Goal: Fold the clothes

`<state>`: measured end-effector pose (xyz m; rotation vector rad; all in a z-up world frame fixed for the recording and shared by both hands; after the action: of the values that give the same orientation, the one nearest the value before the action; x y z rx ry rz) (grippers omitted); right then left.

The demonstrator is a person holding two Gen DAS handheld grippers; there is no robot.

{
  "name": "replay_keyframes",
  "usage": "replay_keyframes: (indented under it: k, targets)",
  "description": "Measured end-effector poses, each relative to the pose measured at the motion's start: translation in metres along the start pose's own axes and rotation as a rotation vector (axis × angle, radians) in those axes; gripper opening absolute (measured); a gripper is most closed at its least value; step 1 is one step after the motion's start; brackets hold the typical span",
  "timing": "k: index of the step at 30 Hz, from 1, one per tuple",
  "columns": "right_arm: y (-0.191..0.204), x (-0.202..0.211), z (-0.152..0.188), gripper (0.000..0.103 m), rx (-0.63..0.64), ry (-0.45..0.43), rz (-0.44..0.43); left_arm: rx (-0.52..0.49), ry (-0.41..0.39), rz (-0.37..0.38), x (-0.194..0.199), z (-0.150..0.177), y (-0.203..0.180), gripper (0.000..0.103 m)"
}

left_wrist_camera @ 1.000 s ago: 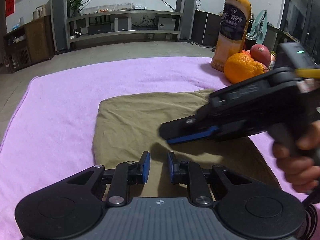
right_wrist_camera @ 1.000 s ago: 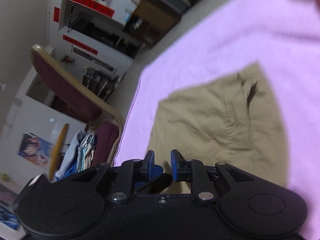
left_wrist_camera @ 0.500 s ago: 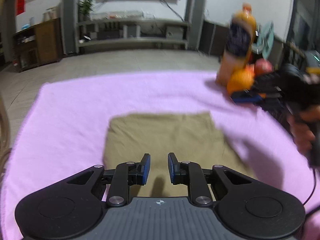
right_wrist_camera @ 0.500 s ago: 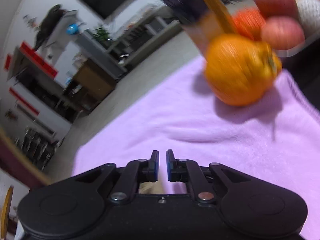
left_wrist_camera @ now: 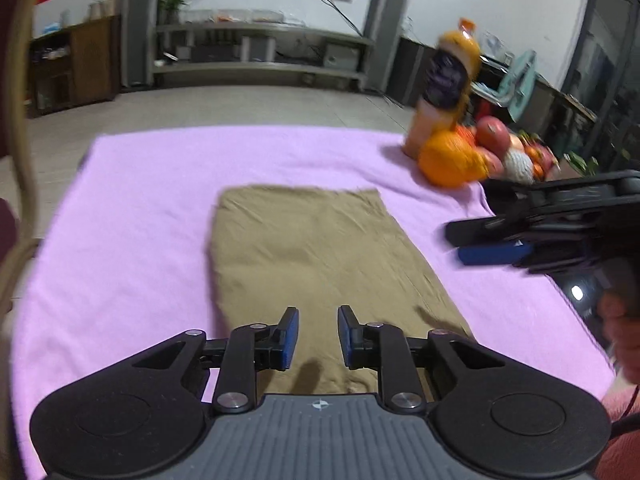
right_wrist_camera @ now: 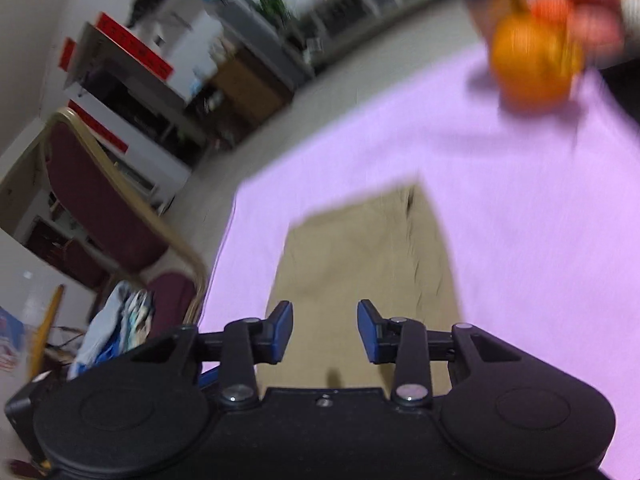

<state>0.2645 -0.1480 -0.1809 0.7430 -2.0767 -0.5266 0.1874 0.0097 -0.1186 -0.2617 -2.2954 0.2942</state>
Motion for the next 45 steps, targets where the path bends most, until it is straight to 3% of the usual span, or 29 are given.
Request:
replay_keyframes:
  k: [1, 5, 8, 9, 10, 14, 16, 17, 19, 20, 23, 25, 28, 31, 34, 38, 41, 45]
  targets:
    - [-0.003, -0.011, 0.005, 0.030, -0.027, 0.032, -0.032, -0.014, 0.020, 0.012, -0.008, 0.004, -0.004, 0.021]
    - [-0.004, -0.040, 0.010, 0.029, -0.049, 0.072, -0.094, -0.082, 0.074, 0.024, -0.032, 0.021, -0.018, 0.020]
    - [-0.027, -0.036, 0.010, 0.025, -0.086, 0.052, 0.007, -0.139, 0.078, 0.026, -0.034, 0.029, -0.029, 0.020]
    - [-0.035, -0.035, 0.010, 0.019, -0.098, 0.045, 0.040, -0.144, 0.082, 0.034, -0.034, 0.032, -0.031, 0.020]
    - [-0.043, -0.034, 0.010, 0.000, -0.110, 0.038, 0.074, -0.146, 0.086, 0.044, -0.033, 0.035, -0.032, 0.020]
    - [-0.074, -0.022, 0.010, 0.000, -0.145, 0.004, 0.232, -0.173, 0.072, 0.043, -0.026, 0.038, -0.034, 0.020]
    - [-0.085, 0.003, 0.006, 0.008, -0.110, -0.038, 0.375, -0.155, 0.051, 0.057, -0.014, 0.034, -0.031, 0.020]
    - [-0.088, 0.013, 0.005, 0.008, -0.101, -0.051, 0.391, -0.137, 0.017, 0.063, -0.003, 0.028, -0.027, 0.022]
    - [-0.089, 0.028, 0.004, 0.010, -0.125, -0.075, 0.324, -0.092, -0.059, 0.062, 0.018, 0.014, -0.015, 0.028]
    - [-0.086, 0.033, 0.004, 0.014, -0.128, -0.083, 0.295, -0.063, -0.097, 0.054, 0.027, 0.007, -0.007, 0.034]
    - [-0.077, 0.041, 0.001, 0.028, -0.109, -0.092, 0.242, 0.088, -0.143, -0.011, 0.036, -0.011, 0.032, 0.039]
    - [-0.075, 0.039, 0.000, 0.039, -0.121, -0.084, 0.213, 0.217, -0.115, -0.058, 0.028, -0.016, 0.060, 0.042]
    - [-0.077, 0.030, 0.001, 0.054, -0.173, -0.058, 0.162, 0.421, -0.036, -0.046, 0.013, -0.012, 0.092, 0.043]
    - [-0.078, 0.020, 0.005, 0.062, -0.203, -0.024, 0.121, 0.498, 0.010, -0.020, 0.000, -0.008, 0.101, 0.049]
    - [-0.081, 0.008, 0.010, 0.062, -0.227, 0.018, 0.087, 0.507, 0.038, -0.025, -0.012, -0.004, 0.100, 0.051]
    - [-0.087, -0.005, 0.016, 0.049, -0.220, 0.083, 0.085, 0.529, 0.051, -0.008, -0.022, 0.000, 0.101, 0.051]
    - [-0.093, -0.013, 0.014, 0.047, -0.226, 0.100, 0.075, 0.524, 0.054, 0.002, -0.031, 0.000, 0.101, 0.053]
    - [-0.091, -0.026, 0.011, 0.047, -0.225, 0.137, -0.008, 0.553, 0.080, 0.074, -0.044, 0.001, 0.100, 0.054]
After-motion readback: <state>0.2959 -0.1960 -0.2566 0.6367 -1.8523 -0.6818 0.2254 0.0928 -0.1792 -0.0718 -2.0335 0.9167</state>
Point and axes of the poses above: each gripper's, at about its wrist camera, not at the fingertips, and x roughly against the way its jaws point, y to its left, z to its underside, the point moved 6 cm from there along -x, roughly the way its jaws point, and after that the axes turned 11 degrees about x, right-handed, at the moved point
